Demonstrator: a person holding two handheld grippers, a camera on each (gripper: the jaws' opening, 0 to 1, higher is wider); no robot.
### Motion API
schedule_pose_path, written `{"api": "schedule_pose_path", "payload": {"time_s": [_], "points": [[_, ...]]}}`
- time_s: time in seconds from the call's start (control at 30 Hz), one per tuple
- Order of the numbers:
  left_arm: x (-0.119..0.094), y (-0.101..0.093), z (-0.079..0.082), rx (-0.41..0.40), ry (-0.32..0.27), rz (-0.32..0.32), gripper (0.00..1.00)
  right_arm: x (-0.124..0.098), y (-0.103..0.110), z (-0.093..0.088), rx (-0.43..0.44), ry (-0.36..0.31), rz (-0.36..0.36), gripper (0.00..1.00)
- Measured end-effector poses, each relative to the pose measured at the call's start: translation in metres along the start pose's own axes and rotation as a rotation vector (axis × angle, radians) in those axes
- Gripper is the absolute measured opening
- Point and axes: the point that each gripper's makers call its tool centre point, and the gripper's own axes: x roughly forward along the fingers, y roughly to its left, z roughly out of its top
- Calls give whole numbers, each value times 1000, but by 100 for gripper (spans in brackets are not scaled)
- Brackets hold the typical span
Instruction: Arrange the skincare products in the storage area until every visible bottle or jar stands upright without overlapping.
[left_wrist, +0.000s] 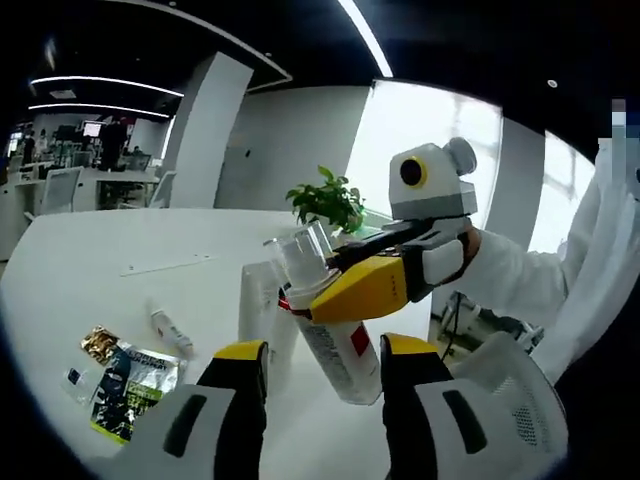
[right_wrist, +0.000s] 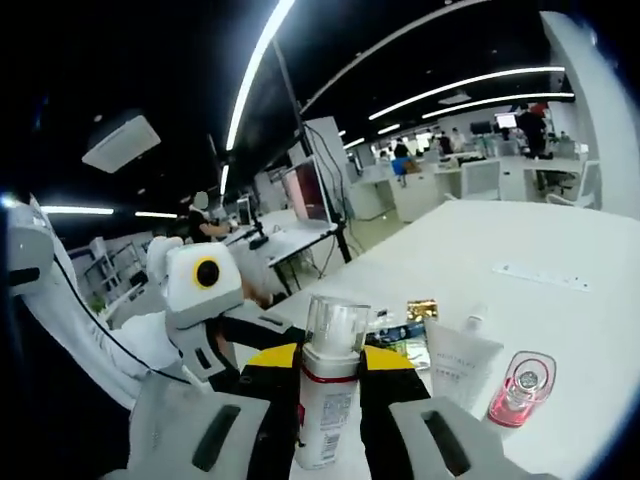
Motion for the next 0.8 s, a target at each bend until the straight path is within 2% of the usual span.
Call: {"api": "schedule_pose_path", "payload": {"time_s": [0.2,0.3,0.5,0.57,0.8], "points": [[2,-9,-2,-2,5,-45,32,-6,5,-3,-23,-19,32,13],[3,-14,-2,-4,10,-75,32,-7,10,-3,-30,-25,70,13],[5,-21,-4,-12,13,-114,28,-13,15,-8,-49,-27,95,13],[7,-21,-4,-20,10,-116,30,-15,18,-9,-42,-32,113,13],[10,-30,-9,-35,25,-160,26,-26,19,-11,-50,-72,121,13]]}}
